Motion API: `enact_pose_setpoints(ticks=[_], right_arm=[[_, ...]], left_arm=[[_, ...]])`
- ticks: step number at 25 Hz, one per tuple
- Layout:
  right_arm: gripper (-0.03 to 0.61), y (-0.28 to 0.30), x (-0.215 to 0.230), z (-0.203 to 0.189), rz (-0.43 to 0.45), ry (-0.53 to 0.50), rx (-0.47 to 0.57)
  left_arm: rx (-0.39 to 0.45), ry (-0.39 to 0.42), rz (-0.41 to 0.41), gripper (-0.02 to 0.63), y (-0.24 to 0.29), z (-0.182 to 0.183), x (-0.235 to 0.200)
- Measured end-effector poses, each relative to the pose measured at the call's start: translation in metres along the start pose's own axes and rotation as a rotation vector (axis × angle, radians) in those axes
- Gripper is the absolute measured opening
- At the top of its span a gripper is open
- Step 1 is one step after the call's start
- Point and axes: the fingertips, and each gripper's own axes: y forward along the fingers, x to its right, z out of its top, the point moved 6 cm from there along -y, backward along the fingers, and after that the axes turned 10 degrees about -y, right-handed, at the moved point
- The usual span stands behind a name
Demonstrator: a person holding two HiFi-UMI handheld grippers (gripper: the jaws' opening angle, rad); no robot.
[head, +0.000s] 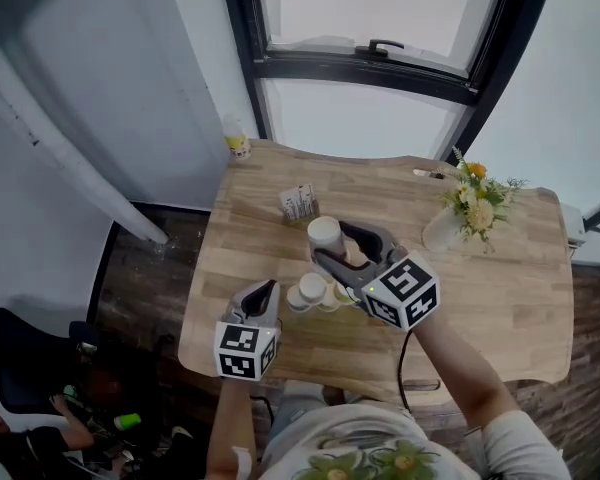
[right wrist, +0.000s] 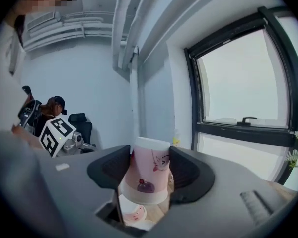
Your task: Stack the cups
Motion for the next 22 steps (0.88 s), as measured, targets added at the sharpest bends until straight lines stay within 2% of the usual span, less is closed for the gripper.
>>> enact_pose_setpoints(ticks=[6,15,22], right_arm=[[0.255,-0.019,-0.016,-0.012,-0.078,-0.037,0.050],[0.255,-0.021,-0.032,-0.037,-0.122,0.020,0.047],[0.255,-0.014,-0.042,-0.054,-0.184,-0.045,0.043]], left_arm=[[0.002,-0.010,-0.008,0.006,-0.005,-0.010,0.013],[-0.014,-0.024,-0.023,0.006,-0.010,-0.024,0.028],[-0.028,-0.026,-0.030,0.006,-0.013,-0.033,0.032]])
